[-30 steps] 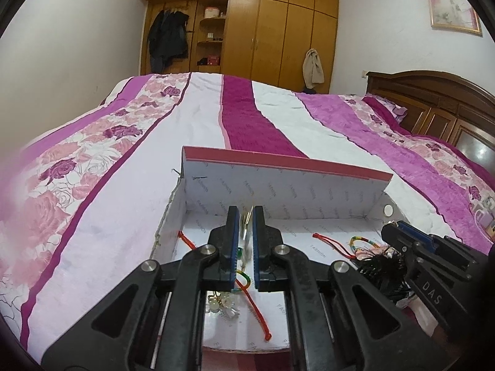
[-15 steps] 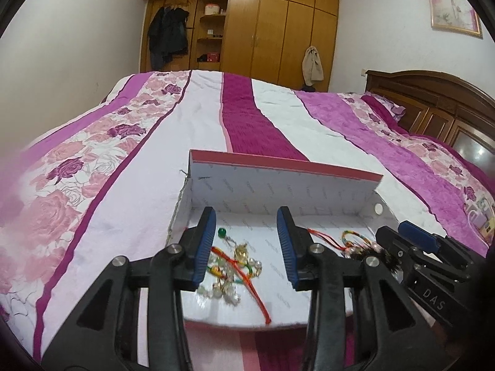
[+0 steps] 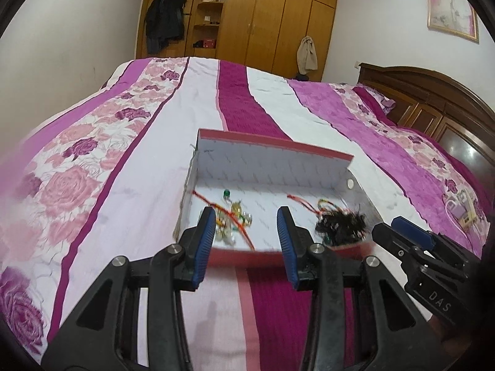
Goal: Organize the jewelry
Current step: 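Withdraw both tools from the shoebox toward the small gold earring, then grasp the small gold stud earring with the right tool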
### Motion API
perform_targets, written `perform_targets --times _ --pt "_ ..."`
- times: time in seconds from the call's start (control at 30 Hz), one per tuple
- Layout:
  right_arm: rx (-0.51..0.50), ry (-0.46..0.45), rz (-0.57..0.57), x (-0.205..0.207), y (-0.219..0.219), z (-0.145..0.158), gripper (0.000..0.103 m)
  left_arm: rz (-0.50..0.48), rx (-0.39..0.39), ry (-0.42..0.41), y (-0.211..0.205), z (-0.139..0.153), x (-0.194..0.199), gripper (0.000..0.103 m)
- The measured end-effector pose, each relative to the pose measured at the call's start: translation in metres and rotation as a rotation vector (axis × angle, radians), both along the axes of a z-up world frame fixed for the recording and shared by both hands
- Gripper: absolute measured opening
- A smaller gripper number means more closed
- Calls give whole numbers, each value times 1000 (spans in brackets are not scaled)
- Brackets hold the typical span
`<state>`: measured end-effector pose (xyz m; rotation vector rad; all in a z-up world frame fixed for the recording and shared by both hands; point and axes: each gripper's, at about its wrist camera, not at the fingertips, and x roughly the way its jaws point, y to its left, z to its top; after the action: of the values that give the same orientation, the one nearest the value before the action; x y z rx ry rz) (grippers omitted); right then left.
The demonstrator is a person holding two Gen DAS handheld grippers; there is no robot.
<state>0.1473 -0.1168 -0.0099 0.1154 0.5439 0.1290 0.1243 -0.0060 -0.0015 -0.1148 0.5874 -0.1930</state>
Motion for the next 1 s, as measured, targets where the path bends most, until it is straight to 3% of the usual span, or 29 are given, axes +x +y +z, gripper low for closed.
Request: perform_targets --times 0.6,1.0 --pt "-8 89 97 -80 28 -26 47 2 4 58 18 -8 -46 33" --pt "-52 175 174 -95 53 -58 47 18 -2 77 26 -16 -53 32"
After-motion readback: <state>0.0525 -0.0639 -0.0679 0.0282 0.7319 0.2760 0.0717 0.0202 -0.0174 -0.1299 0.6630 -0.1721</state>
